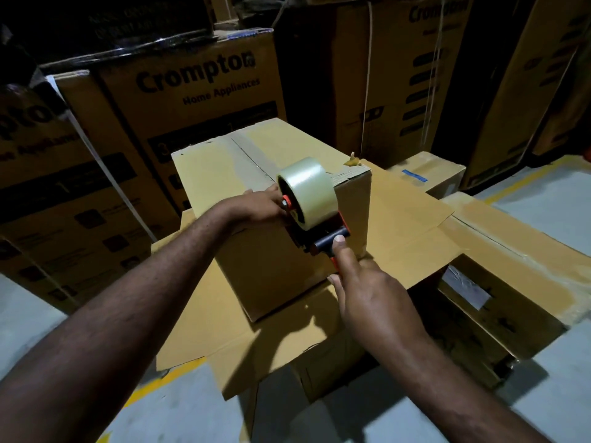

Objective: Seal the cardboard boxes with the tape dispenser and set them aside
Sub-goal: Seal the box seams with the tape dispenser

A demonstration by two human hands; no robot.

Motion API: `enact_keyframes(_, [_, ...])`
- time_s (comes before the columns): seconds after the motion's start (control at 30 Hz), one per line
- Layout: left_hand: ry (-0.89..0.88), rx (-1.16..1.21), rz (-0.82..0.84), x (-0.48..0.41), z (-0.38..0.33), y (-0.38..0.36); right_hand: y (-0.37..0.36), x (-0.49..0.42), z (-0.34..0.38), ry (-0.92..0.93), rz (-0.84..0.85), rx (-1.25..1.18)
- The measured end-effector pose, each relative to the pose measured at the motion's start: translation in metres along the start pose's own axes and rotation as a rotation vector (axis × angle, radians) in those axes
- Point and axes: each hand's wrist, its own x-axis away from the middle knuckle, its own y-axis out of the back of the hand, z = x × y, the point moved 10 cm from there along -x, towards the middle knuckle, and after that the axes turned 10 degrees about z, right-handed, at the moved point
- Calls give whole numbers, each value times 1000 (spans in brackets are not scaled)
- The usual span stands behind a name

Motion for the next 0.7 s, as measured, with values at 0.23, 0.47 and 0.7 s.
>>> enact_keyframes(0.23, [-46, -73, -86, 1, 7, -4, -10, 2, 1, -20, 35, -74])
enact_keyframes(0.47, [-133, 1, -57, 1, -6, -2, 44, -1, -52, -270, 68, -438])
enact_keyframes(0.7, [38, -430, -485, 7, -38, -3, 97, -16, -62, -256, 8, -1113])
